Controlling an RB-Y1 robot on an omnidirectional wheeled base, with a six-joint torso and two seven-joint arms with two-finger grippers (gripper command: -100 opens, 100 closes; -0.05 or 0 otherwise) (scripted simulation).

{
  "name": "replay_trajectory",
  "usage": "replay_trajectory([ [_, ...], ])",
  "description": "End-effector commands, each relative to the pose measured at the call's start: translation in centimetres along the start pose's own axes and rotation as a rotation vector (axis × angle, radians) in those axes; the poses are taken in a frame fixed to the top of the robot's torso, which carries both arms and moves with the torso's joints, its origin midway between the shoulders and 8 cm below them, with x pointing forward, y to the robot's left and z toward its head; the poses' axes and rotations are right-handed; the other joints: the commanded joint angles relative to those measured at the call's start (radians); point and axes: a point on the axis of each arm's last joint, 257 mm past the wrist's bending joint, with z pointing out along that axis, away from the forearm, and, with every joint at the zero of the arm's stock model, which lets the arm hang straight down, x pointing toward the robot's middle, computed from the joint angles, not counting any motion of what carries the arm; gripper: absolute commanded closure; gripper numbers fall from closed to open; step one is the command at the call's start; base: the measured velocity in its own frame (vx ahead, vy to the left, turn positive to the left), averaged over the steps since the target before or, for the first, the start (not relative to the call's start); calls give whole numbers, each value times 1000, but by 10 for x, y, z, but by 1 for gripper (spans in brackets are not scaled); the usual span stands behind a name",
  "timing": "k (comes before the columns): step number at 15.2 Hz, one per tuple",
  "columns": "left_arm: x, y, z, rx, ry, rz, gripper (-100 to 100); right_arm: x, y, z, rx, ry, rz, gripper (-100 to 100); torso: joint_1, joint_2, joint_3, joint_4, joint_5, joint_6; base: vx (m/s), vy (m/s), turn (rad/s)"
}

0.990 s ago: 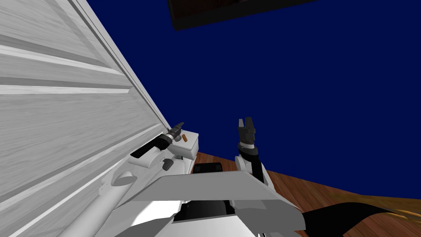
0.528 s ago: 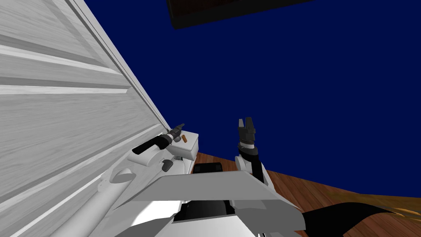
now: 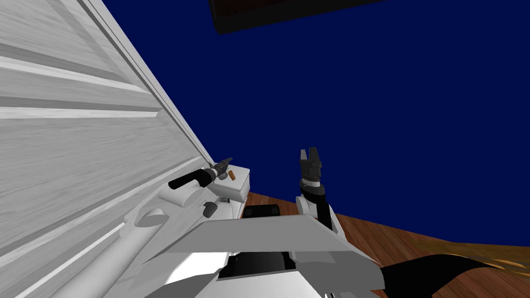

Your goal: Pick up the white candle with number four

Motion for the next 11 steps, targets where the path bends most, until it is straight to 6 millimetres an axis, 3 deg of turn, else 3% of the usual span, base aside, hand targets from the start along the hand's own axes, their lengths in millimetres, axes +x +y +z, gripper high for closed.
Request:
replay_trajectory([
  [1,-1,6,0,-41,19,9,-100,0,0,0,0,0,0,0,0,0,0,0,0,0,13,7,-14],
  [11,2,38,-5,-204,63,27,-100,0,0,0,0,0,0,0,0,0,0,0,0,0,16,9,-15],
])
